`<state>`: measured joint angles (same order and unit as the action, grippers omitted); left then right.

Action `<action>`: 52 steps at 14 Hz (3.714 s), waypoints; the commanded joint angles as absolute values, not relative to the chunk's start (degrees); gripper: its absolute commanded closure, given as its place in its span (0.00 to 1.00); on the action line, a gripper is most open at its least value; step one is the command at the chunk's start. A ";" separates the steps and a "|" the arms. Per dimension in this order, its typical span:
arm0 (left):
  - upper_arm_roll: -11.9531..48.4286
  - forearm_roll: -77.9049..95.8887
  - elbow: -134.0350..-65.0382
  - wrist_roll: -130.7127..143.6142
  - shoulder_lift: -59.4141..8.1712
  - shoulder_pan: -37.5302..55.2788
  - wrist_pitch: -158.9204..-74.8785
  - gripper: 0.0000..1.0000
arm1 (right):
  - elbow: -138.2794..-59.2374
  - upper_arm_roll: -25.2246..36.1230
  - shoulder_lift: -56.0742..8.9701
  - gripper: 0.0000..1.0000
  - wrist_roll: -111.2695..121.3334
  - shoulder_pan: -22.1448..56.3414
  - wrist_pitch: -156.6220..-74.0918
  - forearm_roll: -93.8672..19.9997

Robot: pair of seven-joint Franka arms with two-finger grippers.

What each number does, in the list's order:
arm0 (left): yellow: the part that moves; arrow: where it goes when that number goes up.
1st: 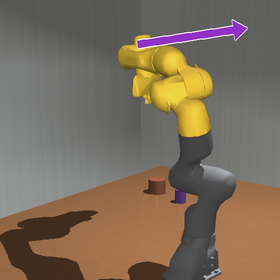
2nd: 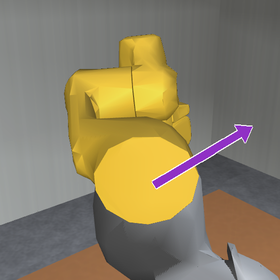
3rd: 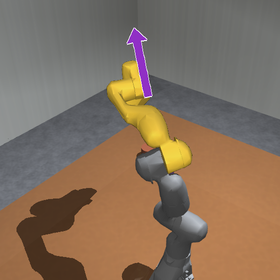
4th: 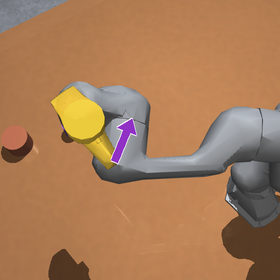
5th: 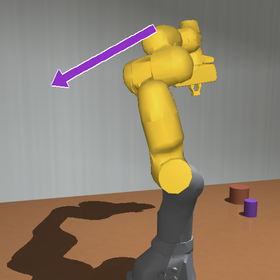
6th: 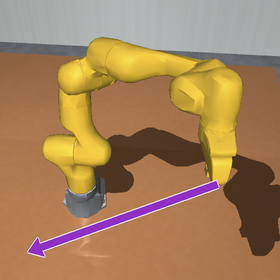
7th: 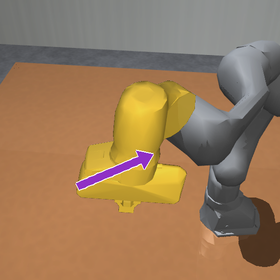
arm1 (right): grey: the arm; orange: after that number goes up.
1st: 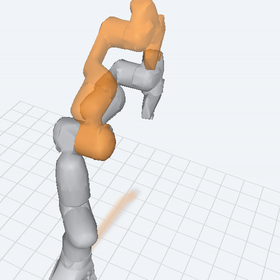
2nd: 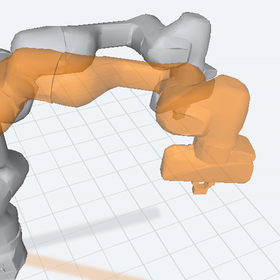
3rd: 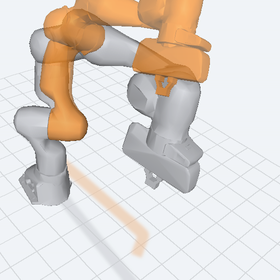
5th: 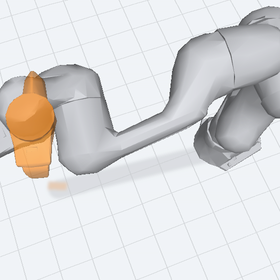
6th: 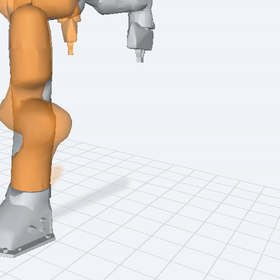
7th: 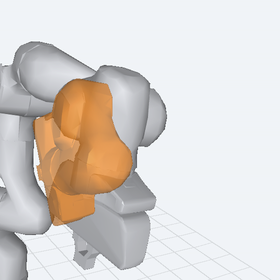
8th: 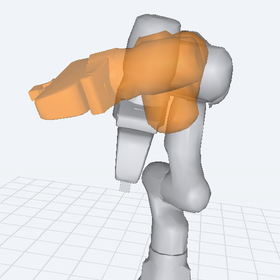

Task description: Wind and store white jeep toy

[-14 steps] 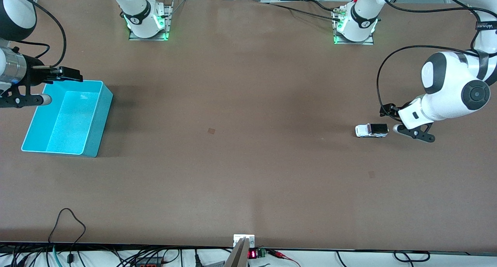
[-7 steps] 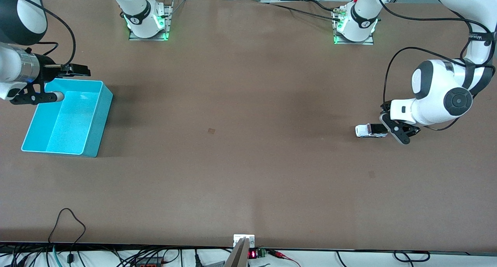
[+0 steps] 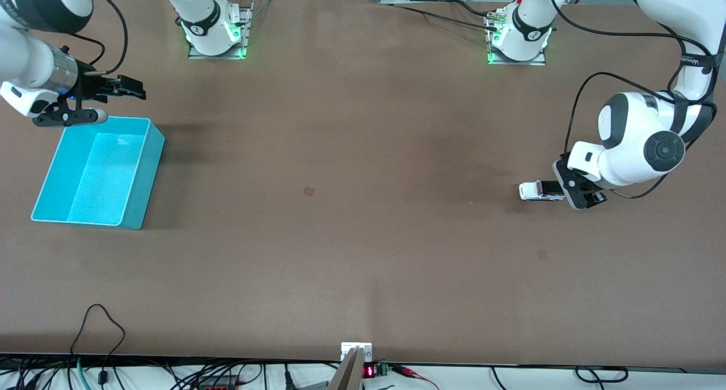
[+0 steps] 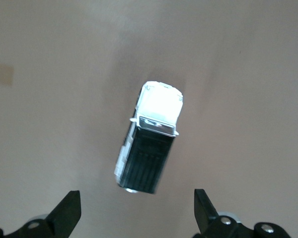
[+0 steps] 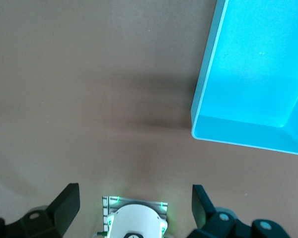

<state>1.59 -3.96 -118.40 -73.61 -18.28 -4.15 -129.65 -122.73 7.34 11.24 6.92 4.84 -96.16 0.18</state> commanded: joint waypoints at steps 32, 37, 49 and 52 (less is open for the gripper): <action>2.46 0.97 -126.74 -95.19 -22.41 -5.54 -144.58 0.00 | -122.34 7.21 8.09 0.00 7.29 6.15 -105.47 1.05; 2.46 0.88 -126.74 -95.36 -22.50 -5.54 -144.67 0.05 | -122.34 7.21 8.09 0.00 7.12 6.15 -104.68 1.05; 2.55 0.88 -126.65 -95.45 -22.67 -5.54 -144.67 0.53 | -122.34 7.21 8.09 0.00 7.29 6.15 -104.68 0.97; 2.55 0.88 -126.48 -95.36 -22.59 -5.54 -144.49 0.54 | -122.34 7.21 8.09 0.00 7.29 6.15 -104.68 0.97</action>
